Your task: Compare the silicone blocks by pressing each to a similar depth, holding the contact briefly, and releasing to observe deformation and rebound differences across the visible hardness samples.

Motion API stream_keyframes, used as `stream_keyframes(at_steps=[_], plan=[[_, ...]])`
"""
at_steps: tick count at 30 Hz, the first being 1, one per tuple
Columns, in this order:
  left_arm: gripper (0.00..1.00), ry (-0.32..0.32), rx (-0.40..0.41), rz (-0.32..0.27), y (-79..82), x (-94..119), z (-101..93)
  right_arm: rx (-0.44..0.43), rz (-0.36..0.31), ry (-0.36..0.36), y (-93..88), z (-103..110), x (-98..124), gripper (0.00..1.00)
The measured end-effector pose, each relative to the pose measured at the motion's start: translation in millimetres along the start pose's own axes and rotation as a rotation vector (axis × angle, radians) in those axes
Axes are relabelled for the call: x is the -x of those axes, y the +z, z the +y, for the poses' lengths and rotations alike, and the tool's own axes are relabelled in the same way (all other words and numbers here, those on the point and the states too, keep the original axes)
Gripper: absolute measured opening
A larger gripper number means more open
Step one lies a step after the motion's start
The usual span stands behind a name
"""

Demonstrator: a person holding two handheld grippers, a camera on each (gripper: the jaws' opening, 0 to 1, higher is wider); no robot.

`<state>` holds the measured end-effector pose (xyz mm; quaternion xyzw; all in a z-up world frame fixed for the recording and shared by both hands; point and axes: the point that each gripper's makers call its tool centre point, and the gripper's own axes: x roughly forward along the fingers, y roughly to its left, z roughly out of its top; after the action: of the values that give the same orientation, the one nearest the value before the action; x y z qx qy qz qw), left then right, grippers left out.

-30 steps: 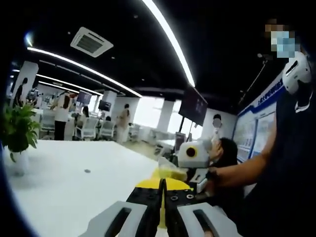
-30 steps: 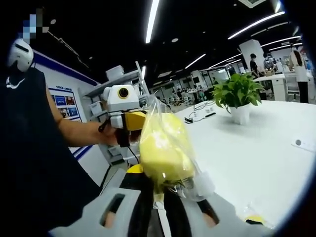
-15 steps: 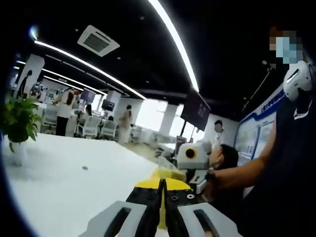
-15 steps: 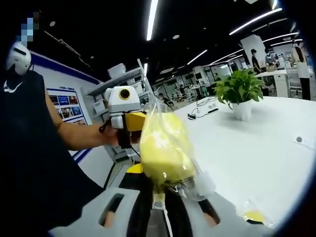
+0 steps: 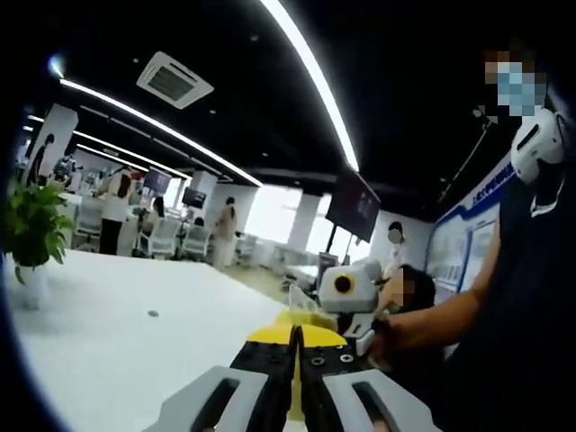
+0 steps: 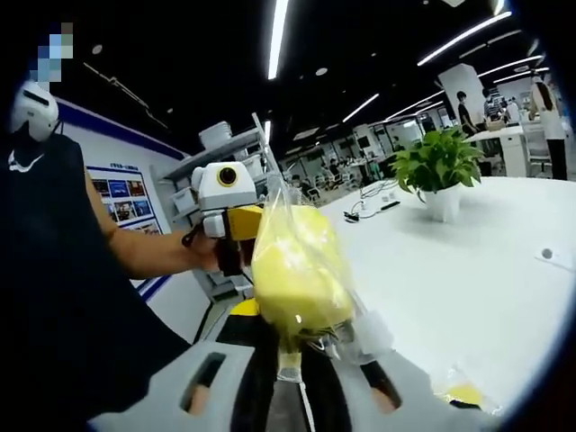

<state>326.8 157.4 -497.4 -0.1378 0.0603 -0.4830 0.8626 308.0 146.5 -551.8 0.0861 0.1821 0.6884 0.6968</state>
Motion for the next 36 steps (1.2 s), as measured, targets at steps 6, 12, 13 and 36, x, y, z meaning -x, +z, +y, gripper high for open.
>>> stream_keyframes(at_steps=[6,12,13,36], plan=[[0.00,0.002,0.041,0.015,-1.2,-1,3.2,0.025,-0.021,-0.021,-3.1,-6,-1,0.06],[0.00,-0.013,0.073,0.019,0.7,2,8.0,-0.027,-0.058,-0.010,0.8,-8,-7,0.08],[0.00,-0.013,0.072,0.014,3.3,2,9.4,-0.028,-0.064,-0.013,2.3,-9,-7,0.09],[0.00,-0.042,0.179,-0.058,23.8,0,17.7,0.039,-0.123,-0.128,17.2,-30,3,0.48]])
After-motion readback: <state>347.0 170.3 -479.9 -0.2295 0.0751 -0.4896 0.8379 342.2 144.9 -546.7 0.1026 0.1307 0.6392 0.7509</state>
